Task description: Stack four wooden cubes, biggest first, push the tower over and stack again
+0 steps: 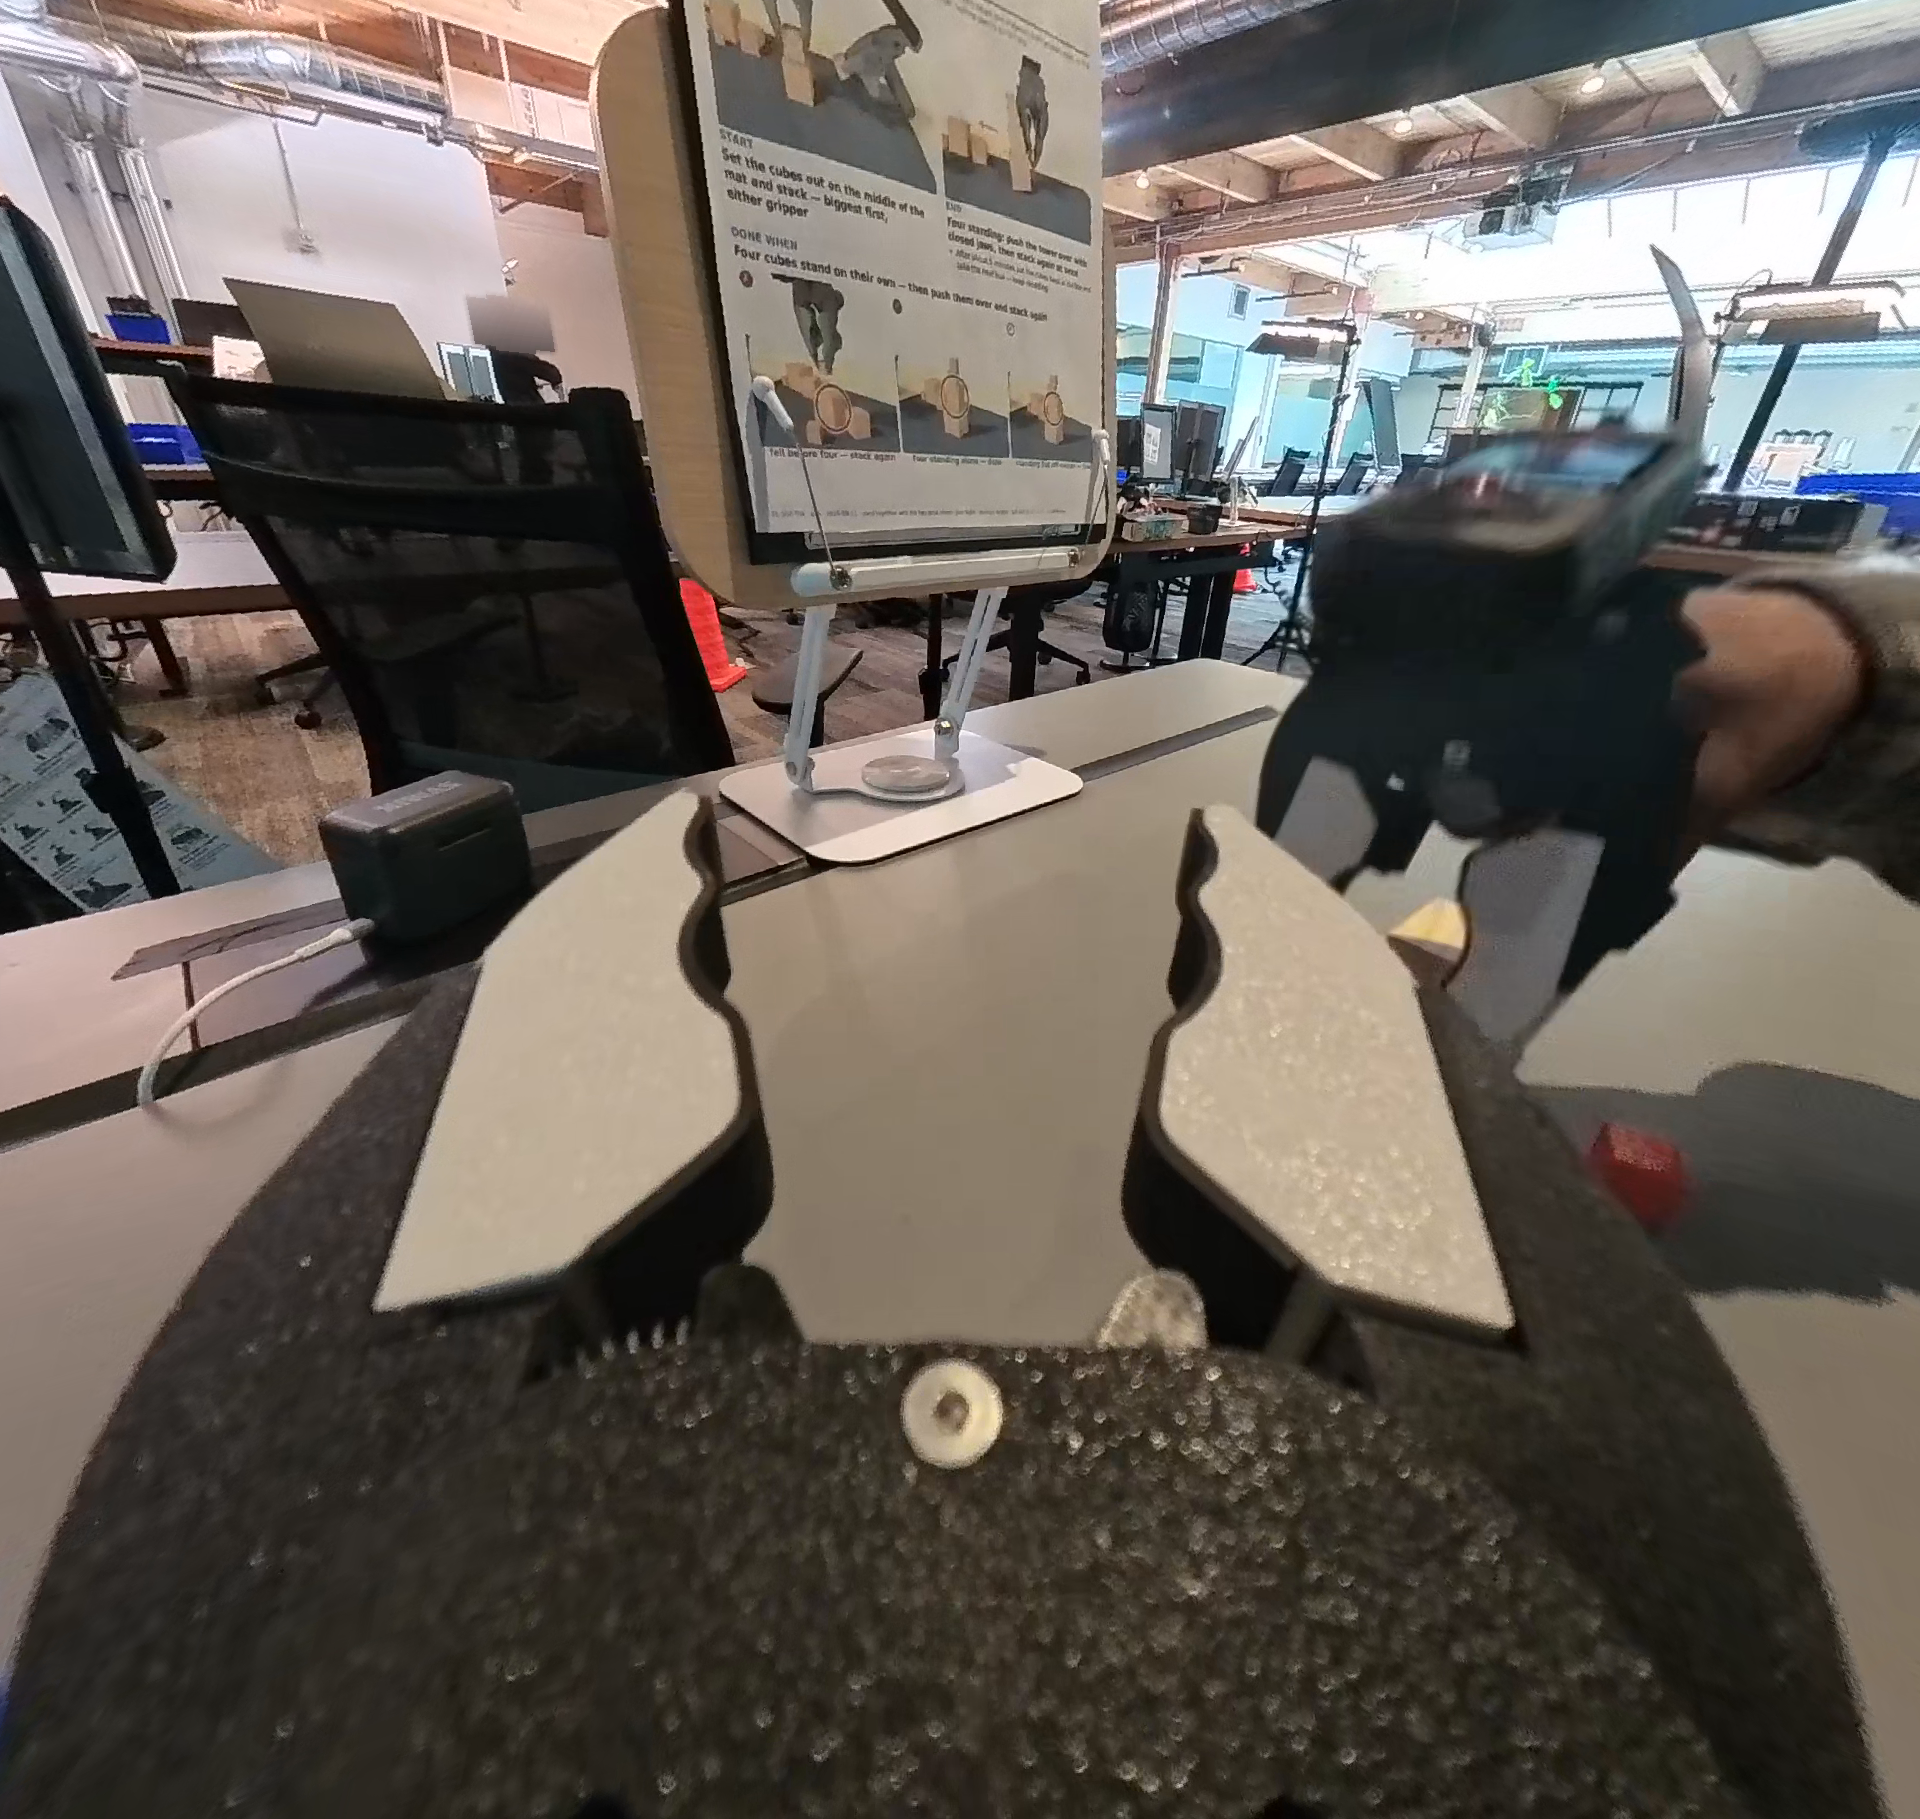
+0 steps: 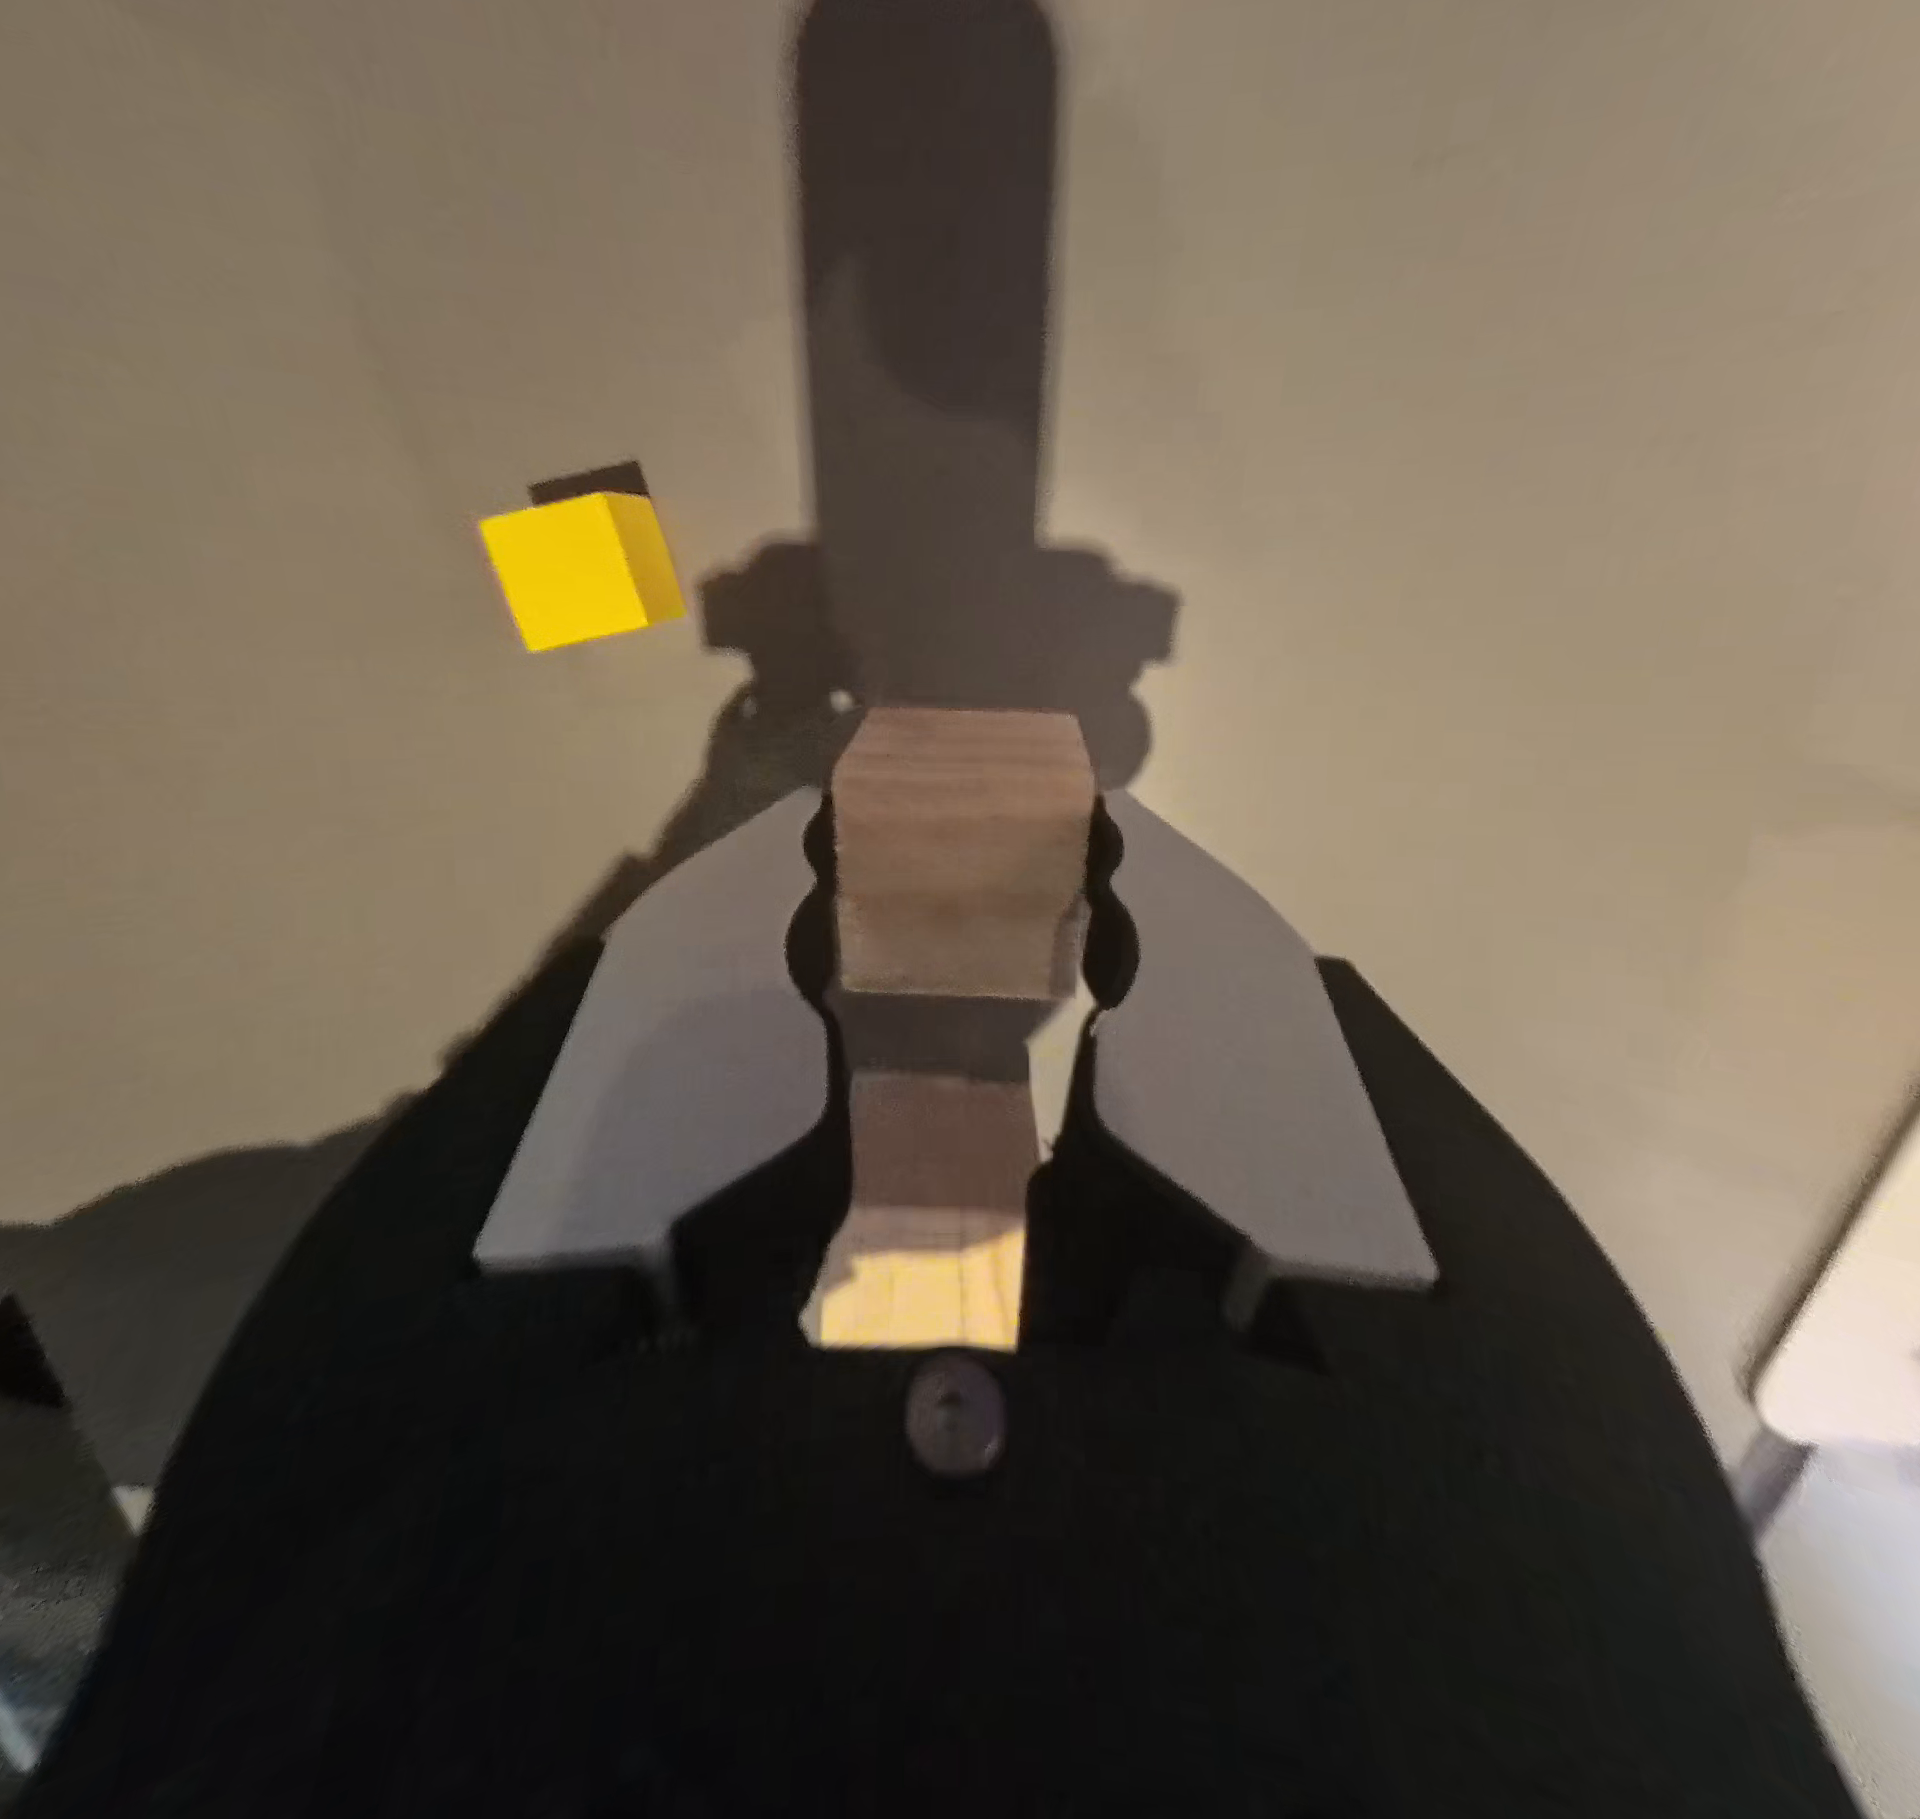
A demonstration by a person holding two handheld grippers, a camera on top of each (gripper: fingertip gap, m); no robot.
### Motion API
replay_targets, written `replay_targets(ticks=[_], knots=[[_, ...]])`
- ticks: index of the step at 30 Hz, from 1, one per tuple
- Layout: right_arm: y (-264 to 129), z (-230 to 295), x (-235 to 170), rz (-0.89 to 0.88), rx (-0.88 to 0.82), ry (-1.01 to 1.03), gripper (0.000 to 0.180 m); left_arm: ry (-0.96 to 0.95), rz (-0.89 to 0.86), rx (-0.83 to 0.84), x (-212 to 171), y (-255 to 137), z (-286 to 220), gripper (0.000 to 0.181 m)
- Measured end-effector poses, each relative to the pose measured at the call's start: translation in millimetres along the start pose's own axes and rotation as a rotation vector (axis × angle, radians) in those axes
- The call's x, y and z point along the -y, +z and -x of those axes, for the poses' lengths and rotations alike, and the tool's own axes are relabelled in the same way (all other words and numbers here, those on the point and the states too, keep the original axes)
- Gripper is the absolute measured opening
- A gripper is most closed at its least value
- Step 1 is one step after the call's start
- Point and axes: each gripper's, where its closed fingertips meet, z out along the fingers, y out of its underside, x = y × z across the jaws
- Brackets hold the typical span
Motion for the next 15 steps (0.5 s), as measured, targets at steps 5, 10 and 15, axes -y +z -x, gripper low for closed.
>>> replay_targets(ticks=[5,10,15], knots=[[-68.5,-4.4,-20.2,-0.002,-0.063,0.022,0.044,-0.014,0.006,-0.004,-1.4,1.3,-1.9,0.082],[-102.4,-4.9,-72.2,0.076,-0.100,0.084,0.044,-0.009,0.034,-0.030,-6.7,6.0,-10.1,0.080],[-90.8,-0.1,-97.3,0.090,-0.068,0.119,0.044,0.003,0.047,-0.045,-9.8,8.5,-15.8,0.079]])
